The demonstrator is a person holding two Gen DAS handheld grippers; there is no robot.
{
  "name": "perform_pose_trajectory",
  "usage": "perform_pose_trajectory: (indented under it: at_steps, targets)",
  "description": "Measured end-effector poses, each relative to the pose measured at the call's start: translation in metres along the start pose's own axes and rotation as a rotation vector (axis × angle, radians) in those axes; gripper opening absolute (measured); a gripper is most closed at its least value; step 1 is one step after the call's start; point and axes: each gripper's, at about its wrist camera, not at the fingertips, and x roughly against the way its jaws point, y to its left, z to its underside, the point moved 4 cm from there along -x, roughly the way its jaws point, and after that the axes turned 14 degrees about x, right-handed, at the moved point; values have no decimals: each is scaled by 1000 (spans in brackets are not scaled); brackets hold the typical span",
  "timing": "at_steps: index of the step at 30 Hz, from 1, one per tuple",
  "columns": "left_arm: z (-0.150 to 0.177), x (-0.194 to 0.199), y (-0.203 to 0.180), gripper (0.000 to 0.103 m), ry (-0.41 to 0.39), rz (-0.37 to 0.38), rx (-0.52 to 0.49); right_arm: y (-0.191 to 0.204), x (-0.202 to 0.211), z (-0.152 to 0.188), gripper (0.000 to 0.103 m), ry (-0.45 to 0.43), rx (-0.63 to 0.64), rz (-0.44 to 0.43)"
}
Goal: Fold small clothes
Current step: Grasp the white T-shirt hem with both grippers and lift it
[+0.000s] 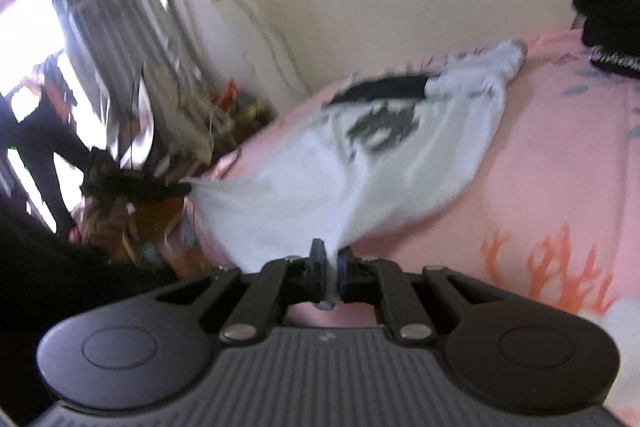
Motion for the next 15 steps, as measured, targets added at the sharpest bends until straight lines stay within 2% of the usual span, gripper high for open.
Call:
perform_pose_trajectory:
  at_steps: [4,9,12,13,14,15]
  targets:
    - [-37,-16,-25,8,-36,36,-4,-25,0,-25,2,-99,-35,59]
    - [-94,-60,-65,8,-49,62,-72,-65,-20,-67,2,-167,-50,167]
    - [-138,-102,-79,9,-77,22,-68,-97,-53,-102,4,-186,-69,242]
    - [-148,-115,-80,15,-109,-10,-65,-111,-68,-111,22,-185,-90,303]
    - [-157,-133,-82,34,-129,-65,-71,-122,-81,-117,38,-170,-87,367]
    - [-163,-147,-79,43,-128,-119,-68,-131,-92,-120,65,-141,-58,444]
